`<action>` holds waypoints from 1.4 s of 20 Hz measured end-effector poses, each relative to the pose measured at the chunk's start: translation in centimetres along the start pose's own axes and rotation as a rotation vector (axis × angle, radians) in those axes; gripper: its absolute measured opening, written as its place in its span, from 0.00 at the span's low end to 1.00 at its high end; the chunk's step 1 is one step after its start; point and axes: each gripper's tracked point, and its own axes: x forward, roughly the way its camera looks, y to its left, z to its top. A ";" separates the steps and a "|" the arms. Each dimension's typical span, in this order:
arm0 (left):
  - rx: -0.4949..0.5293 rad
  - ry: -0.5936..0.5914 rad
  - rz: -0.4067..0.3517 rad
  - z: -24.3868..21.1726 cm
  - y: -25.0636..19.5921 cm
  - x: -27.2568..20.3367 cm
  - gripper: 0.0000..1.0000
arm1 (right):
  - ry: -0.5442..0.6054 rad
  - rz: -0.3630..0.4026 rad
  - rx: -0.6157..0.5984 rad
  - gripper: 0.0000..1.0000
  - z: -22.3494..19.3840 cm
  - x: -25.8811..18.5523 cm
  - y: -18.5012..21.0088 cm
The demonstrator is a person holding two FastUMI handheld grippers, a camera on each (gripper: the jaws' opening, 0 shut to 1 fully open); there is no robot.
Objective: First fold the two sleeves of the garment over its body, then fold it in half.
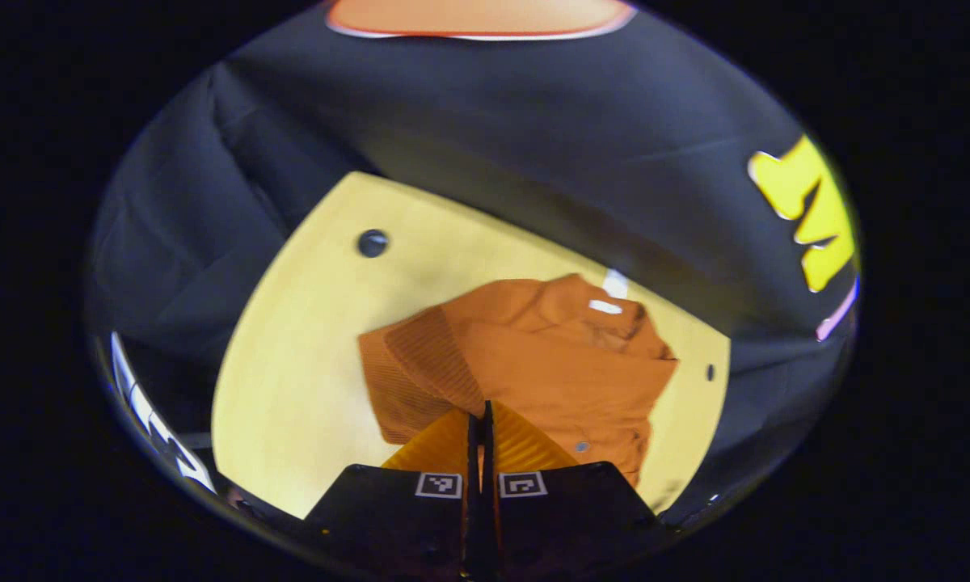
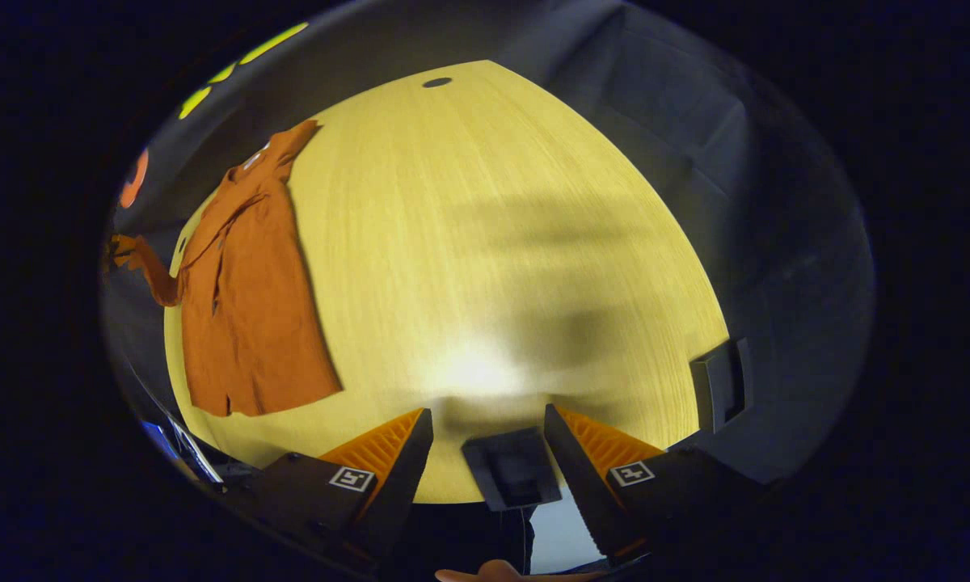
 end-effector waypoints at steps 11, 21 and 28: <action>0.245 0.146 -0.073 -4.5 -23.4 9.2 0.03 | 0.017 0.104 0.072 0.84 1.1 0.7 -2.9; 0.262 0.178 -0.020 -5.4 -26.7 14.1 0.13 | -0.022 0.122 0.165 0.89 1.2 -0.4 -6.1; 0.187 0.084 -0.088 -4.8 -26.2 12.1 0.97 | -0.040 0.086 0.171 0.84 1.9 -0.5 -6.7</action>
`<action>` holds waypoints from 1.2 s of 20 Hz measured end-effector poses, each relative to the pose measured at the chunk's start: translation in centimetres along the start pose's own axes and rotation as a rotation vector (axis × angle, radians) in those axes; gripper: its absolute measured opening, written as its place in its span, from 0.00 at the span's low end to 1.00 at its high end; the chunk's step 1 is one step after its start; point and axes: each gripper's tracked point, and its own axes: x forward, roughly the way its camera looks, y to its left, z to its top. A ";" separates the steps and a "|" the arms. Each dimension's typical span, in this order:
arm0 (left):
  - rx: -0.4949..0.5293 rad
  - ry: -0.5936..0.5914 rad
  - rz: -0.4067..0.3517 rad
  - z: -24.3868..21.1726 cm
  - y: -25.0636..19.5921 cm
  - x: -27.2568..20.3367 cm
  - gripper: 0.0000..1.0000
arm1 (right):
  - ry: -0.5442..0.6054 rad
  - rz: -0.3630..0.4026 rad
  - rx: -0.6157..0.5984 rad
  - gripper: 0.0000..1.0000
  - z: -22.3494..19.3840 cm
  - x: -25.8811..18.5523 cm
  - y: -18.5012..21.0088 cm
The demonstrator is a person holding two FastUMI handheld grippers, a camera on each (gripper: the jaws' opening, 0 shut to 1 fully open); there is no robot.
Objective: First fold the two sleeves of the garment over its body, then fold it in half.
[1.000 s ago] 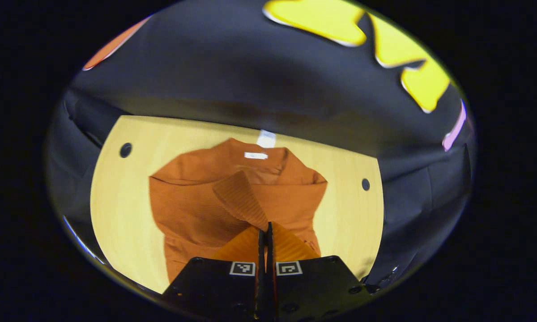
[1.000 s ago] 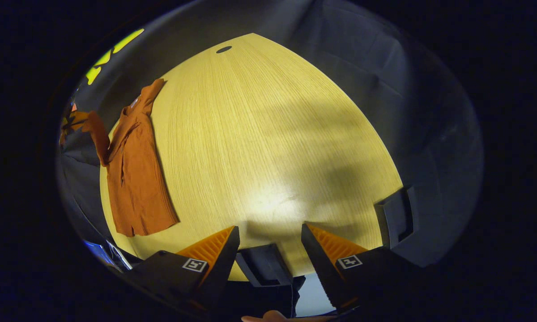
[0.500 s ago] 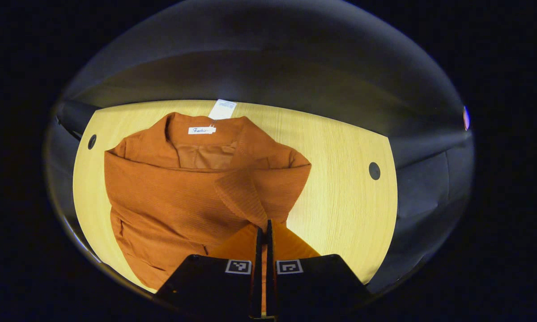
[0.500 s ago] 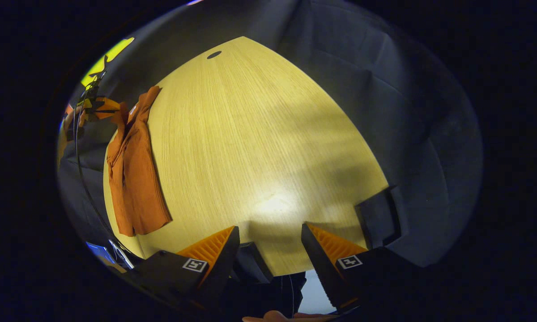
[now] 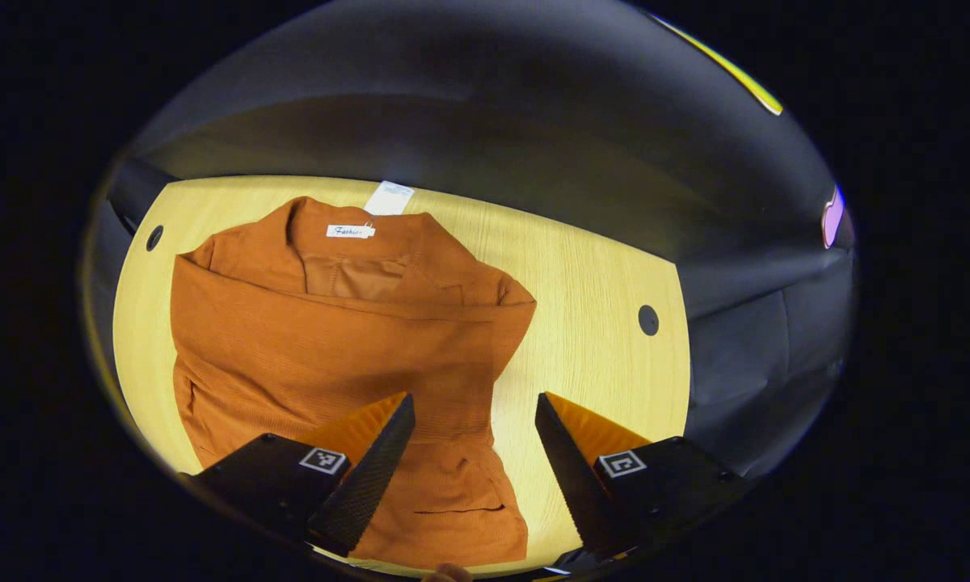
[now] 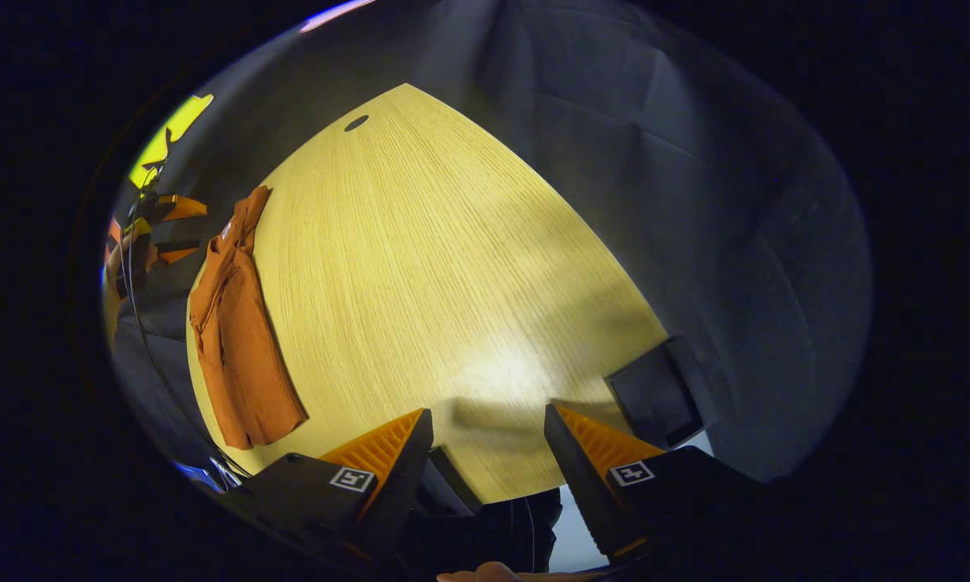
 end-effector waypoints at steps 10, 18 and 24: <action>0.121 -0.242 0.131 -2.1 13.4 -7.6 0.99 | -0.035 0.005 -0.109 0.84 0.4 -0.6 5.1; 0.068 -0.281 0.247 -8.5 27.7 -12.8 0.99 | -0.050 -0.011 -0.288 0.89 0.8 0.7 11.7; -0.026 -0.183 0.287 -16.2 35.7 -14.1 0.99 | -0.043 -0.028 -0.461 0.84 0.4 1.8 15.8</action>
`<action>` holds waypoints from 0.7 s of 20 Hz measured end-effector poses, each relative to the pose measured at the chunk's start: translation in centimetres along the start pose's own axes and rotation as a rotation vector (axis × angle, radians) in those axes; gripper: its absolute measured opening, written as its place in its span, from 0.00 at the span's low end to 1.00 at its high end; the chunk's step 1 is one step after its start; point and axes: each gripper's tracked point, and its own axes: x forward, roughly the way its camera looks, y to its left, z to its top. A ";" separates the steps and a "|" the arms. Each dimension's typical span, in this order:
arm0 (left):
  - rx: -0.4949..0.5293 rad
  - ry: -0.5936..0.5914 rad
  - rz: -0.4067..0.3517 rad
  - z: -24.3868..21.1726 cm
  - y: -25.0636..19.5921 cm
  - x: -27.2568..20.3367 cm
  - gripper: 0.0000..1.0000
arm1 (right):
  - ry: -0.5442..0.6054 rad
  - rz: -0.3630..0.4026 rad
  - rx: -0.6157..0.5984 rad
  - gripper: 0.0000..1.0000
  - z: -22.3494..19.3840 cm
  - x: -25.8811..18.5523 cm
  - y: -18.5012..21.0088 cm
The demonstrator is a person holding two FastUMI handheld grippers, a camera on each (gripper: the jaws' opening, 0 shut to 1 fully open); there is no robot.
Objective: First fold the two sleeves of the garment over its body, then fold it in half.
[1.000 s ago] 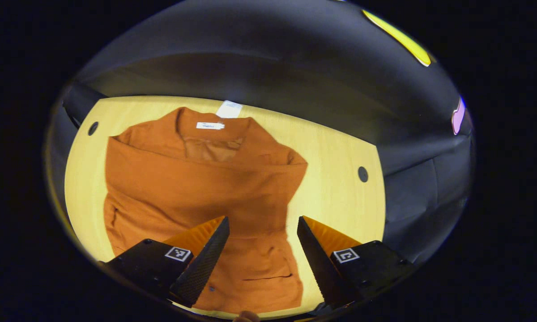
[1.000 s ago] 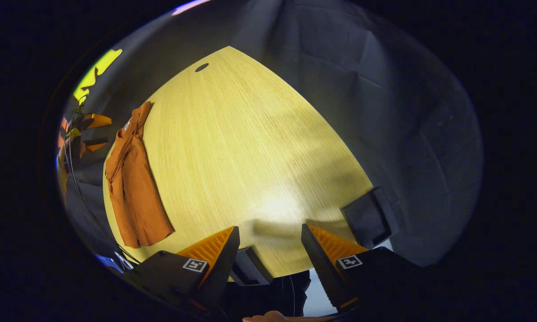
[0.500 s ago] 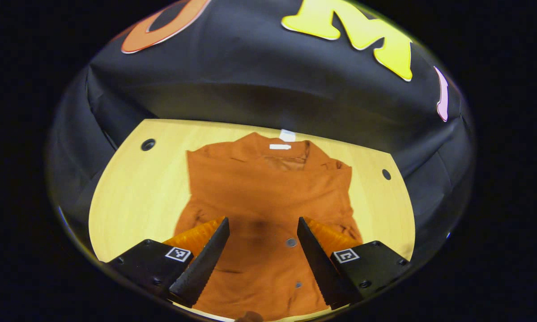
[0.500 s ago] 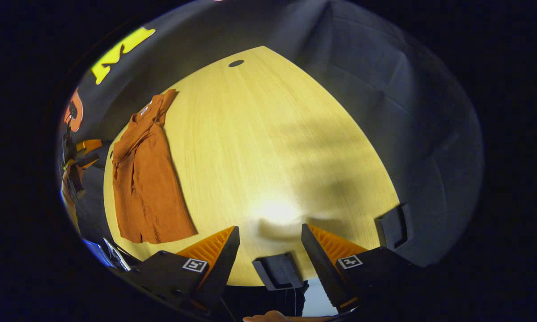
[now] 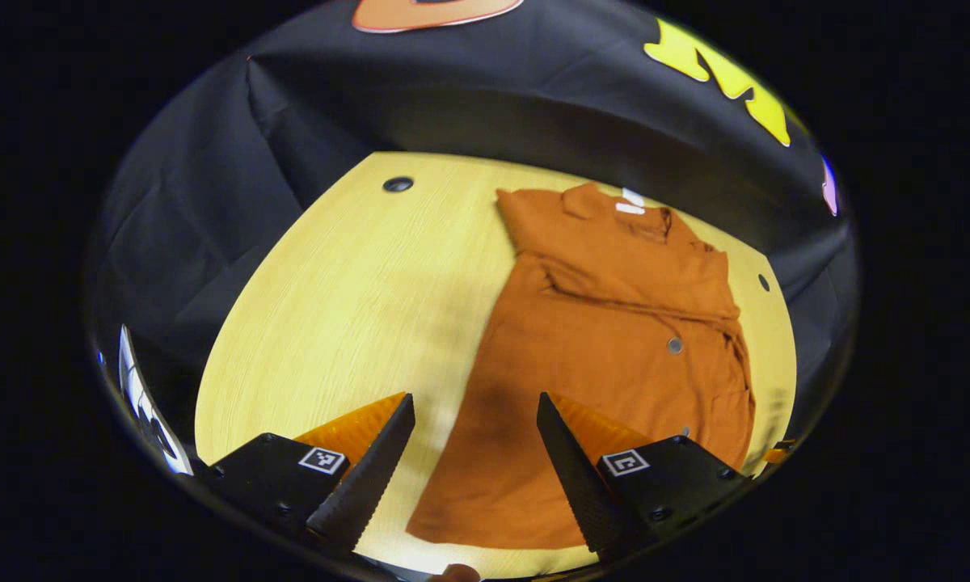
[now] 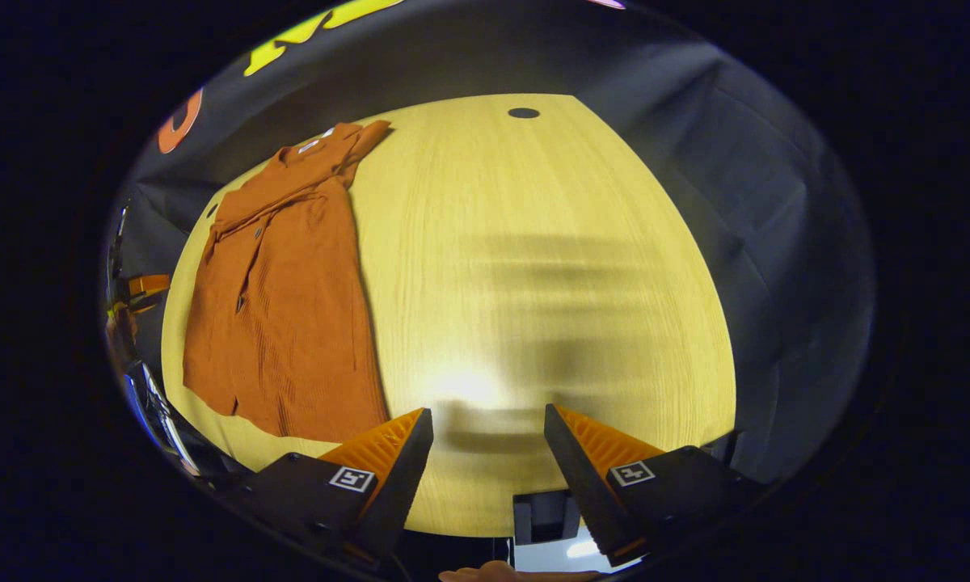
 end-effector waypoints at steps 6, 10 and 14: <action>0.009 0.116 -0.010 -5.2 4.9 -0.5 0.99 | 0.009 -0.032 -0.110 0.84 1.1 0.9 0.6; -0.006 0.203 -0.029 -8.1 7.0 0.4 0.99 | 0.026 -0.041 -0.094 0.89 1.8 1.6 0.8; -0.027 0.292 -0.071 -9.2 7.5 0.6 0.99 | 0.088 -0.001 -0.065 0.84 1.5 2.7 1.8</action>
